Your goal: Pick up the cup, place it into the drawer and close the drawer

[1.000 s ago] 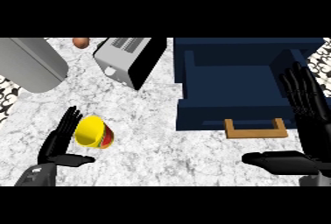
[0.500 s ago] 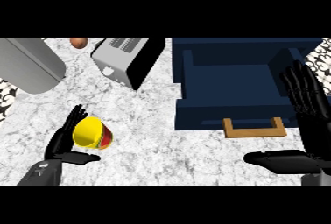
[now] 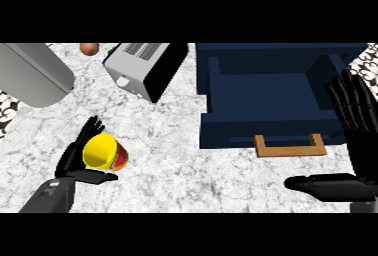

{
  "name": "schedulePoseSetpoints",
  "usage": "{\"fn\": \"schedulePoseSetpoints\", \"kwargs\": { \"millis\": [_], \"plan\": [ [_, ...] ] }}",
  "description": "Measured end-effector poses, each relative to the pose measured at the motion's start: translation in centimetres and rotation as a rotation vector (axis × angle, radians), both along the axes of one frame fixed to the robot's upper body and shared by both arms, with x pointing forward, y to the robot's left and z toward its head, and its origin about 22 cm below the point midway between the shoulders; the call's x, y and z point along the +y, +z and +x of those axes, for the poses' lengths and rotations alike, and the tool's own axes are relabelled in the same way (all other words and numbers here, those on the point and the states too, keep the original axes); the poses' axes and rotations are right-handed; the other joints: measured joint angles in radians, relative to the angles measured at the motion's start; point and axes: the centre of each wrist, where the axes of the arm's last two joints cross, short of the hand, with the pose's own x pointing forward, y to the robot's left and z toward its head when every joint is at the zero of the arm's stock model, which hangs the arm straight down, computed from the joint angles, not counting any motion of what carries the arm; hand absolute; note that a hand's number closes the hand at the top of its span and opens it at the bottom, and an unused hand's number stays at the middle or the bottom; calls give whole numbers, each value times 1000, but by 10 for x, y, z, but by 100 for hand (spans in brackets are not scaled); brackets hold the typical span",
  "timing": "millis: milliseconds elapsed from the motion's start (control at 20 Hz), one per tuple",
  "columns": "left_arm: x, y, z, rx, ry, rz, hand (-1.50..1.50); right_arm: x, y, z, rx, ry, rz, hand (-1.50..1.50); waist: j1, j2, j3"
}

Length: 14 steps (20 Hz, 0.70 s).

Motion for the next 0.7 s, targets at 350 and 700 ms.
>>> {"fn": "schedulePoseSetpoints", "kwargs": {
  "millis": [350,700],
  "plan": [
    [-15,-2,5,1,-54,-67,-150,3,-8,1,8,7,-5,-150,3,0,0],
    [-36,0,16,-2,-127,-159,150,2,-8,6,11,7,0,-150,3,-1,1]
  ]
}}
